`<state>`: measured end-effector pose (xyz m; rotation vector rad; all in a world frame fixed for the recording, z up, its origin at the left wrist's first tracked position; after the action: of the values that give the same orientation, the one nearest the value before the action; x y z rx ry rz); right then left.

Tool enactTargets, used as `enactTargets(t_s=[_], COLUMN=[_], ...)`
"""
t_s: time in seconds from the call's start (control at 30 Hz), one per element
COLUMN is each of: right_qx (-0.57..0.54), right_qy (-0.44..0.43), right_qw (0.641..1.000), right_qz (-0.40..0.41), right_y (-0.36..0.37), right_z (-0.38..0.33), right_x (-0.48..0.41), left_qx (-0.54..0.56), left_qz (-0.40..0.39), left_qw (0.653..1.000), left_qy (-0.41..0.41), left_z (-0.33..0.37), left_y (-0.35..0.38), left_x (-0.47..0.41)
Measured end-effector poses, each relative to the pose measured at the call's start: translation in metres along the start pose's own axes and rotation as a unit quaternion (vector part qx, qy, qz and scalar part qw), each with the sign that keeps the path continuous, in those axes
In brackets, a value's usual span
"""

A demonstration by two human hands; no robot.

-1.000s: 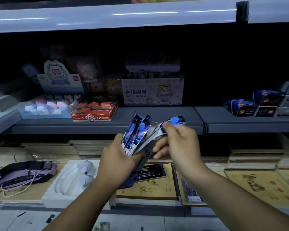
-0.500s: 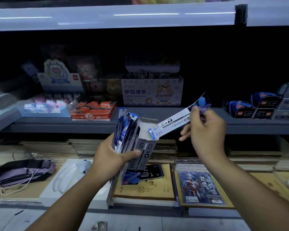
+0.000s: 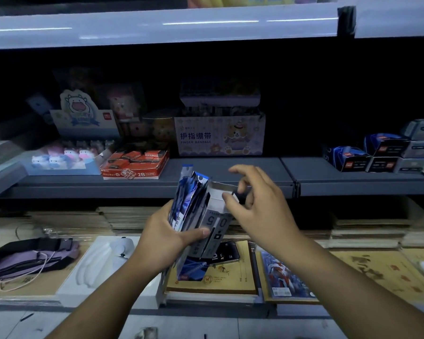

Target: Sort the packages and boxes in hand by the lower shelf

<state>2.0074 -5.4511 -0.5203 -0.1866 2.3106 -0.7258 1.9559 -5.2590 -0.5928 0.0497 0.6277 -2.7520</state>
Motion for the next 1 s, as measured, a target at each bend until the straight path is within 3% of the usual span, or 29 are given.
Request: enactTargets(t_s=[0.2,0.63,0.83,1.0], right_qx=[-0.07,-0.089,-0.069,-0.149], right_qy=[-0.033,-0.041,-0.051,-0.019], right_qw=[0.997,0.995,0.993,0.989], right_qz=[0.004,-0.003,-0.075,0.011], right_y=[0.002,0.0,0.01,-0.004], right_z=[-0.009,-0.011,-0.011,-0.009], right_x=[-0.001,0.0,-0.001,-0.005], left_qx=[0.006,0.007,0.005,0.003], left_qz=[-0.024,-0.066,-0.069,-0.059], left_qw=[1.0,0.998,0.998,0.998], left_qy=[-0.001,-0.003,0.005,-0.001], left_z=[0.003,0.002,0.003,0.001], left_y=[0.004,0.008,0.009,0.008], left_x=[0.003,0.005,0.005,0.002])
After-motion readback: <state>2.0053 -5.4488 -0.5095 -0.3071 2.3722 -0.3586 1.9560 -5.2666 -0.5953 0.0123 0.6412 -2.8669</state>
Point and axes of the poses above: each hand's wrist, its own x-axis away from the middle knuckle, its own y-axis out of the palm, z = x × y, the point moved 9 cm from there along -x, towards the middle knuckle, and after that the axes turned 2 degrees about -x, right-handed, at the moved point
